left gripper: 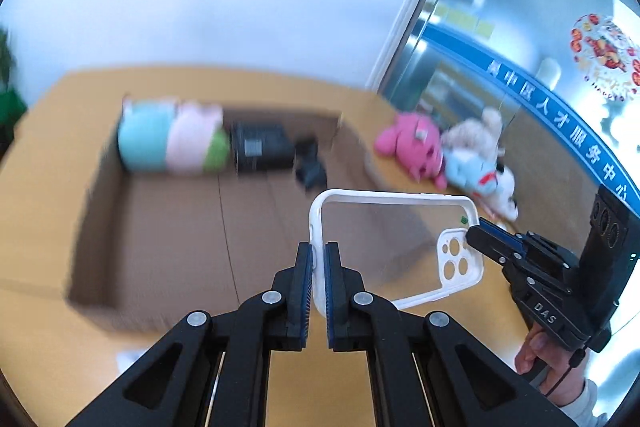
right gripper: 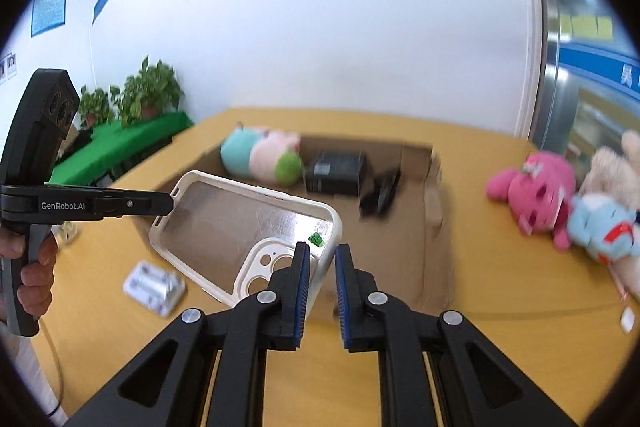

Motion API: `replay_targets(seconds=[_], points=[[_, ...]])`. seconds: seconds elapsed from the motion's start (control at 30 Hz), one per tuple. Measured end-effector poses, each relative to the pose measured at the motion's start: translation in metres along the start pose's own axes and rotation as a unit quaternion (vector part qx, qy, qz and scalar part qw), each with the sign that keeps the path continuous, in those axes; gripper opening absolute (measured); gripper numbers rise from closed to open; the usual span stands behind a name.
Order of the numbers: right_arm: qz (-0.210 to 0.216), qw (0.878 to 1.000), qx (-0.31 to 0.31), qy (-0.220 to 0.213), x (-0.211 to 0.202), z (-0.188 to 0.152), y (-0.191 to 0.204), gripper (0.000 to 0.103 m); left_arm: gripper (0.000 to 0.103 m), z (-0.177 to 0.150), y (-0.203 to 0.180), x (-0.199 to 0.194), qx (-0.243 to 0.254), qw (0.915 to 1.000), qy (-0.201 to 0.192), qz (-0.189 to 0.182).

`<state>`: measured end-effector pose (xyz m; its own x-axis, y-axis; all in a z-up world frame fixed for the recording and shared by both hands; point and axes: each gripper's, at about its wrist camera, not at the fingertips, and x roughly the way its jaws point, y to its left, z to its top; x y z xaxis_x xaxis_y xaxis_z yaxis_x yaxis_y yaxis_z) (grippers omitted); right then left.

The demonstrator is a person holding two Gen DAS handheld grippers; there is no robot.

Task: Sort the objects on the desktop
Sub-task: 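Carry the phone case into the cardboard box beside the plush and release, then move the grippers toward the white phone stand on the table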

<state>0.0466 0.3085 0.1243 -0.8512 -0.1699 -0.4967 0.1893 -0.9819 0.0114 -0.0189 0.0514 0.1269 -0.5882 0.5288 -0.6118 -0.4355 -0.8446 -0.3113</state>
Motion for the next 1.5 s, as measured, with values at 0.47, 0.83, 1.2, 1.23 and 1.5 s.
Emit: replay_targets(seconds=[0.47, 0.83, 1.2, 1.23, 1.5], points=[[0.069, 0.998, -0.012, -0.002, 0.111, 0.125, 0.018, 0.013, 0.003, 0.140, 0.063, -0.030, 0.027, 0.9944, -0.064, 0.080], [0.124, 0.975, 0.026, 0.183, 0.279, 0.068, 0.034, 0.013, 0.002, 0.112, 0.181, 0.095, -0.050, 0.9851, 0.098, 0.132], [0.140, 0.942, 0.030, 0.302, 0.344, 0.034, 0.047, 0.013, 0.002, 0.063, 0.210, 0.167, -0.029, 0.9497, 0.243, 0.196], [0.139, 0.941, 0.028, 0.308, 0.345, 0.033, 0.050, 0.013, 0.003, 0.060, 0.211, 0.175, -0.023, 0.9434, 0.257, 0.209], [0.143, 0.934, 0.045, 0.324, 0.354, 0.024, 0.056, 0.017, 0.005, 0.052, 0.206, 0.186, -0.010, 0.9220, 0.284, 0.263]])
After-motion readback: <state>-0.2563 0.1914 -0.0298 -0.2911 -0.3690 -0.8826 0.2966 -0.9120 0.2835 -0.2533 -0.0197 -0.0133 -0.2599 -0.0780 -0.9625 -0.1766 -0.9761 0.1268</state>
